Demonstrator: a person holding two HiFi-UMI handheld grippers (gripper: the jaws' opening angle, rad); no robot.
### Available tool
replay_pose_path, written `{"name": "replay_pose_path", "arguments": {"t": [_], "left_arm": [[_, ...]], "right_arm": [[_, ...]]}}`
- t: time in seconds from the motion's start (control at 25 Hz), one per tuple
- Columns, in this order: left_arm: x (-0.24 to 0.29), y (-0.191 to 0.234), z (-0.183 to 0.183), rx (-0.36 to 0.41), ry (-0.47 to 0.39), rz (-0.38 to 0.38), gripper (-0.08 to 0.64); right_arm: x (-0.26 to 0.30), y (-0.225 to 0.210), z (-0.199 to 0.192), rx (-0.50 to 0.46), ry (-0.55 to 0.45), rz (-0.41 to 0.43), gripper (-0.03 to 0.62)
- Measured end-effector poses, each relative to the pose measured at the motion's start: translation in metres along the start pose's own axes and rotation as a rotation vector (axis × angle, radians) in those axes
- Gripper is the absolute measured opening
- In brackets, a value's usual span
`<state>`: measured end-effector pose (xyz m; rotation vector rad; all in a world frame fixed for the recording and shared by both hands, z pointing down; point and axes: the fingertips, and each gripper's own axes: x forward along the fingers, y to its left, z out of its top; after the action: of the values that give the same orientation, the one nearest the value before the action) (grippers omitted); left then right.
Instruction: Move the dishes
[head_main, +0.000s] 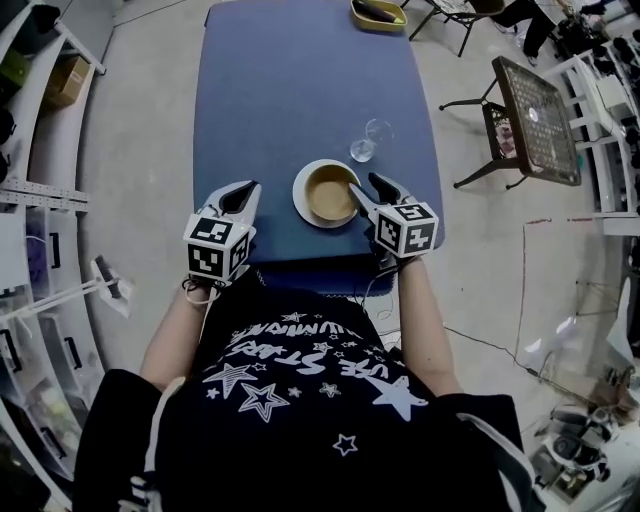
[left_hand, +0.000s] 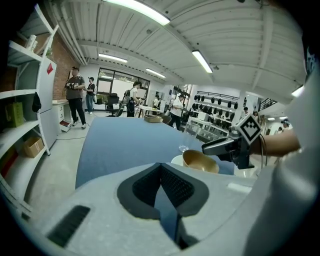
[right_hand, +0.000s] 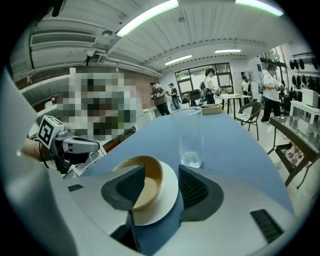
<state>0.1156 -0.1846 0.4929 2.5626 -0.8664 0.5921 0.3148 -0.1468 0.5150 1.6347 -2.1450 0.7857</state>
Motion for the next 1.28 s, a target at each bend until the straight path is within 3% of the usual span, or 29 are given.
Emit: {"name": "replay_pose_path", "arguments": {"t": [0.28,0.56,1.28], "left_arm": [[-0.007,0.002,-0.004,-0.009,0.001,0.004,0.018],[-0.018,0.016,-0.010,-0.019,-0.002,0.023,0.018],[-0.034,0.055,-0.013,-0.058,-0.031,0.050,0.018]], "right_arm": [[0.013,0.009,-0.019,0.023,0.107,-0.011,0.156],[0.018,-0.002,-0.024,0.032,0.149,-0.113,0.044],[0.044,0.039,0.036,0.061,0.050,-0.069,0.020]]}}
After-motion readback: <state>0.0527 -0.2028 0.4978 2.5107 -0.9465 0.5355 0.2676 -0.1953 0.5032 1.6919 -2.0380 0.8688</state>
